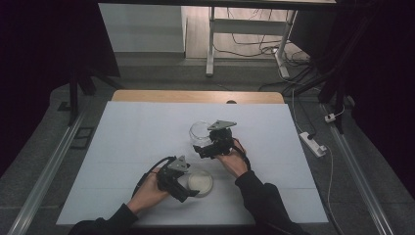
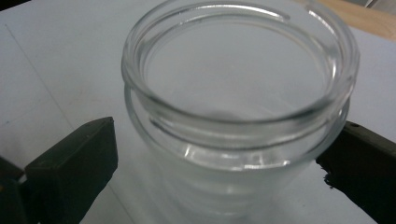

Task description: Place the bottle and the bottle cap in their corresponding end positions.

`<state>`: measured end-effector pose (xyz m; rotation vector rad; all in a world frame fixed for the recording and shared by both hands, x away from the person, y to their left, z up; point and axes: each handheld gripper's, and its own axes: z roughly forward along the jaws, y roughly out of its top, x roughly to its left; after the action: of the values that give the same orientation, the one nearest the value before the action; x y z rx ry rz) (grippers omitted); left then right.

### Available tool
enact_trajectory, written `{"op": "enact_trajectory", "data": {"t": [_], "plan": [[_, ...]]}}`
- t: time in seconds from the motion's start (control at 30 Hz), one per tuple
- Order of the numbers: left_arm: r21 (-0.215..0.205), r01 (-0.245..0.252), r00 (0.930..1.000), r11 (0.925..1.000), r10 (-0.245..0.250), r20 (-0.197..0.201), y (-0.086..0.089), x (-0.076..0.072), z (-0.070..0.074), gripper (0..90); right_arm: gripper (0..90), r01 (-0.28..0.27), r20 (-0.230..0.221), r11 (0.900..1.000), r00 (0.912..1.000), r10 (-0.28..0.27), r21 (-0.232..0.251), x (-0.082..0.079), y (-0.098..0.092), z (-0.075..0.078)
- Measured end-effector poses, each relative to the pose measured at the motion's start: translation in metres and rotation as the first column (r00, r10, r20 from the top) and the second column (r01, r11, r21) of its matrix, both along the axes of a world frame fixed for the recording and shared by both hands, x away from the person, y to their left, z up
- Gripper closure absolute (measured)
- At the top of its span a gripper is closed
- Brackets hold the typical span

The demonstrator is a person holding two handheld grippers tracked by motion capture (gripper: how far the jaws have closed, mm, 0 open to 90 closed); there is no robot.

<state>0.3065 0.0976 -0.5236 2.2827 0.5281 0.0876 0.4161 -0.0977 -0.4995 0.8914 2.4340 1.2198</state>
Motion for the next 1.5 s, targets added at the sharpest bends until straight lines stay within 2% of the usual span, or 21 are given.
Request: {"op": "enact_trajectory", "data": {"t": [0.37,0.5,0.63,0.9,1.1,1.33,1.5], "plan": [[-0.014,-0.04,0.999,0.9991,0.04,-0.022,0.015,-0.006,0.003,0.0,0.0,-0.004,0.01,1.0,0.9999,0.004,0.015,-0.015,-0.009,0.009],[-0.014,-0.043,0.9988,0.999,0.043,-0.024,0.016,-0.008,0.003,0.0,0.0,-0.017,0.012,1.0,0.9998,0.017,-0.017,-0.023,-0.015,0.011],[-0.014,-0.043,0.9989,0.999,0.042,-0.018,0.018,-0.011,0.005,0.0,0.0,-0.033,0.008,0.999,0.9994,0.033,-0.01,-0.027,-0.019,0.014],[-0.047,-0.055,0.9981,0.9974,0.054,-0.03,0.028,-0.016,0.009,0.0,0.0,-0.057,0.014,0.998,0.9982,0.057,-0.003,-0.039,-0.023,0.018],[-0.075,-0.067,0.9965,0.995,0.063,-0.055,0.037,-0.022,0.009,0.0,0.0,-0.056,0.029,0.998,0.998,0.056,-0.006,-0.047,-0.026,0.018],[-0.076,-0.091,0.9949,0.993,0.087,-0.052,0.049,-0.03,0.01,0.0,0.0,-0.059,0.03,0.998,0.9978,0.059,-0.006,-0.055,-0.027,0.017],[-0.089,-0.122,0.9914,0.9885,0.118,-0.057,0.06,-0.035,0.011,0.0,0.0,-0.063,0.037,0.998,0.9973,0.064,-0.015,-0.062,-0.029,0.017]]}}
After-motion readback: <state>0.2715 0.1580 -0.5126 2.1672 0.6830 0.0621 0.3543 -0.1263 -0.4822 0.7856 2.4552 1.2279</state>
